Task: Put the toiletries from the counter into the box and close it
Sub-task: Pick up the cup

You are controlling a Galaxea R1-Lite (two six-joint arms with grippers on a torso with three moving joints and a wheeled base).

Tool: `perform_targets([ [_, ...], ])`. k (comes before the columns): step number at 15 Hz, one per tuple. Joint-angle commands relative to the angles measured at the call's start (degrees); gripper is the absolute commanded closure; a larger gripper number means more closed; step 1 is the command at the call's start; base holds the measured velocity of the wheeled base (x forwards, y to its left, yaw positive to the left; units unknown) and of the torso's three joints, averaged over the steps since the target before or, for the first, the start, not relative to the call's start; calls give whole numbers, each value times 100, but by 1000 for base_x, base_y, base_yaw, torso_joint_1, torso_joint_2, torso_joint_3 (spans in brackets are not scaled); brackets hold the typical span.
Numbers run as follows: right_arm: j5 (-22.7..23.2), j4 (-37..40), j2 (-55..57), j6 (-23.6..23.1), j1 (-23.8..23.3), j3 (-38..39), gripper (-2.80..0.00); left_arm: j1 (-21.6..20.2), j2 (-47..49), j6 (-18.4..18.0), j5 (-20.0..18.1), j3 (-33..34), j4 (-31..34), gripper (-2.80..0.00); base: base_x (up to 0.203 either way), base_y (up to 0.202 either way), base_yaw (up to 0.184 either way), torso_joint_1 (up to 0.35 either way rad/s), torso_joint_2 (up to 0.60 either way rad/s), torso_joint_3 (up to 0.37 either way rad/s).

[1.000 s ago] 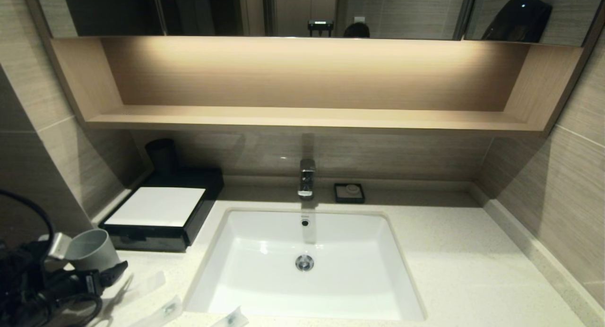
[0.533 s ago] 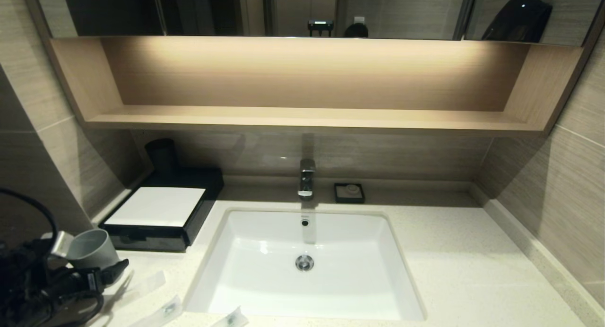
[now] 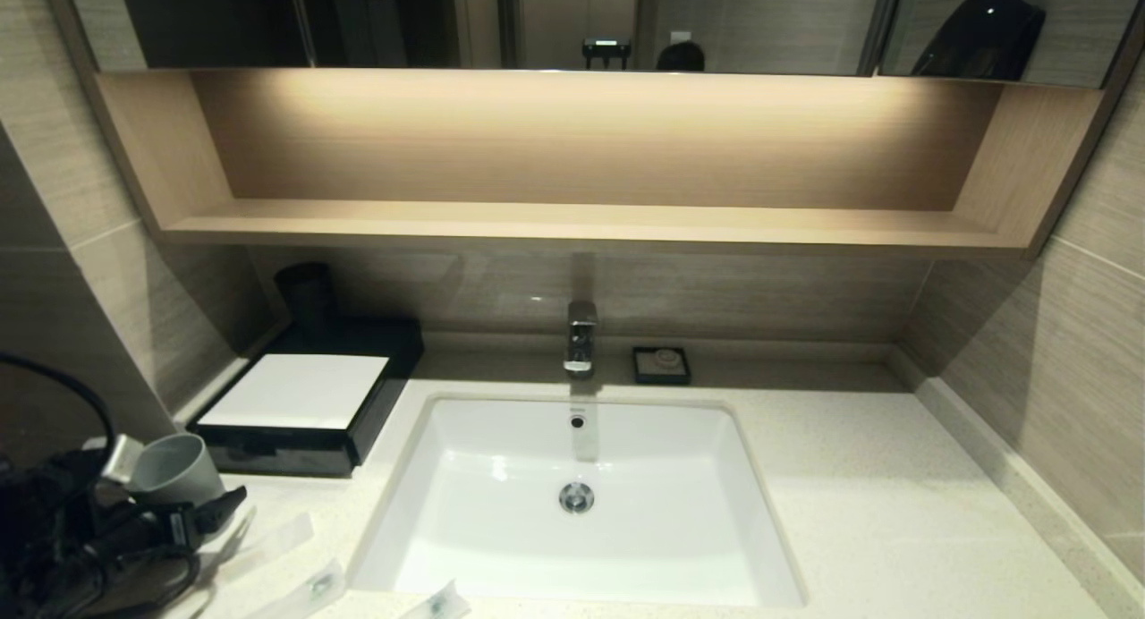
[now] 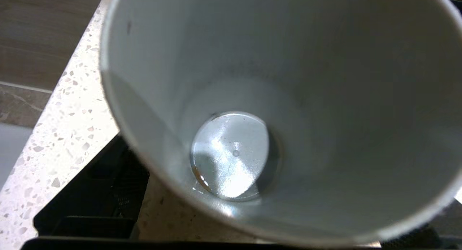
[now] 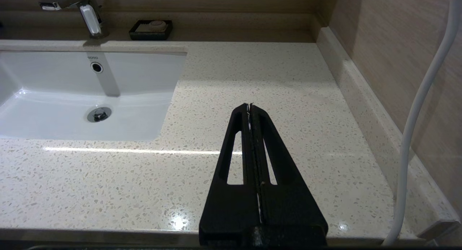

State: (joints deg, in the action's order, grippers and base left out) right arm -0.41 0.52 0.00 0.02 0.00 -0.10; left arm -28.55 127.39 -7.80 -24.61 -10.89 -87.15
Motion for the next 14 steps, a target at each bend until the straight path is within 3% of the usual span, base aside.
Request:
perform_targets([
  [1,2,0,0,-2,0,1,0,7,31,-11,-12,-28,-51,-280,0,0,0,0,0,0],
  [14,-2,0,0,-2,0,1,0,16,110,-4,-26,-179,-51,-280,0,0,0,0,0,0],
])
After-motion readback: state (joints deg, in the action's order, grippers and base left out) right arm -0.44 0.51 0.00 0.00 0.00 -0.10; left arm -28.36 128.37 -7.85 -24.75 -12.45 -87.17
